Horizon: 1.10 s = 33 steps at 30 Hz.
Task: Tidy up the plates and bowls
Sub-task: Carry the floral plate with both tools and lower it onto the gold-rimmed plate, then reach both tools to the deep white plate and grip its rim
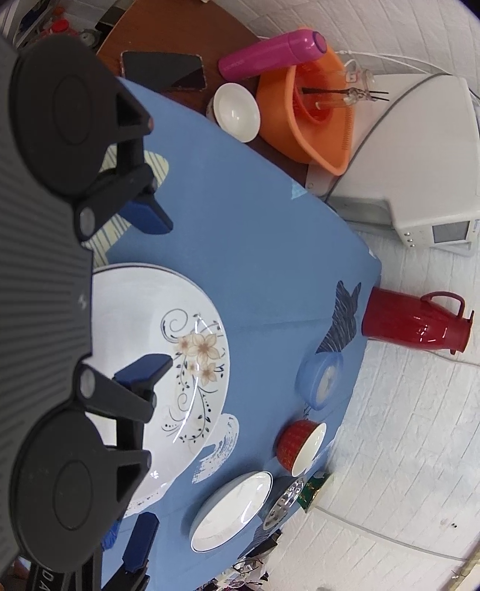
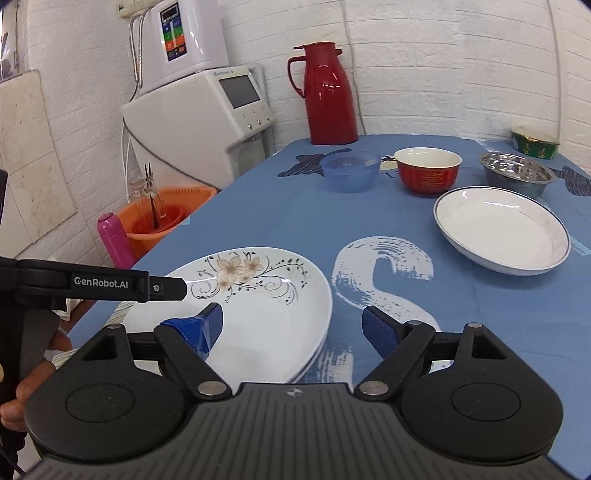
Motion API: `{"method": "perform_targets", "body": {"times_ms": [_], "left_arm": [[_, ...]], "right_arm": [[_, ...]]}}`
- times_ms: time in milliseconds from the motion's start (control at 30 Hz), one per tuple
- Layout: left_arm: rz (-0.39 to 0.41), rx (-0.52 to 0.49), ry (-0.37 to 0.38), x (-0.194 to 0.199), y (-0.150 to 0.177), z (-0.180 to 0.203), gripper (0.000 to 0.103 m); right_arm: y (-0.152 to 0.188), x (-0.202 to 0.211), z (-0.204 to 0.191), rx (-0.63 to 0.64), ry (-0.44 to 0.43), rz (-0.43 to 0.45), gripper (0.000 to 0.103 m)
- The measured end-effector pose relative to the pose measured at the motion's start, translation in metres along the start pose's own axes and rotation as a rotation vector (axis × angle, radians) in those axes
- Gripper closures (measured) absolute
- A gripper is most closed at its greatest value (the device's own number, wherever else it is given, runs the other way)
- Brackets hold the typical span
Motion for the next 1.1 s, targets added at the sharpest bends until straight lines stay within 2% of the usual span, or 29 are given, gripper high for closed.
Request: {"method": "perform_targets", "body": {"times_ms": [133, 200, 367, 733, 967, 1100], "left_arm": [[-0.005, 0.006, 0.016, 0.004, -0.002, 0.007, 0.035], [-0.008, 0.001, 0.024, 0.005, -0.002, 0.014, 0.026], [-0.001, -0.045, 0.044, 0.006, -0.005, 0.045, 0.026], [-0.029, -0.163, 0.090, -0.017, -0.012, 0.139, 0.025], [-0.071, -0.217, 0.112, -0.040, -0.012, 0.186, 0.025], [-0.114, -0.236, 0.119, -0.058, -0.014, 0.204, 0.025]], "right_arm": [[0.013, 0.015, 0.033, -0.083, 0.053, -0.012, 0.034], [0.021, 0.023, 0.052, -0.148, 0.076, -0.018, 0.034], [0.034, 0.046, 0.090, -0.254, 0.145, 0.006, 0.033], [0.039, 0.072, 0.136, -0.305, 0.198, 0.037, 0.033], [0.035, 0.079, 0.182, -0.376, 0.274, 0.035, 0.033], [0.025, 0.070, 0.206, -0.389, 0.248, 0.040, 0.033]]}}
Point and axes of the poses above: each gripper's, at about its wrist camera, not at the fingertips, and x roughly against the way its jaws point, z to its right, y to its underside, the point moved 7 cm from there along -x, roughly the way its jaws point, and after that the axes turned 1 degree about z, right-handed, at the moved point
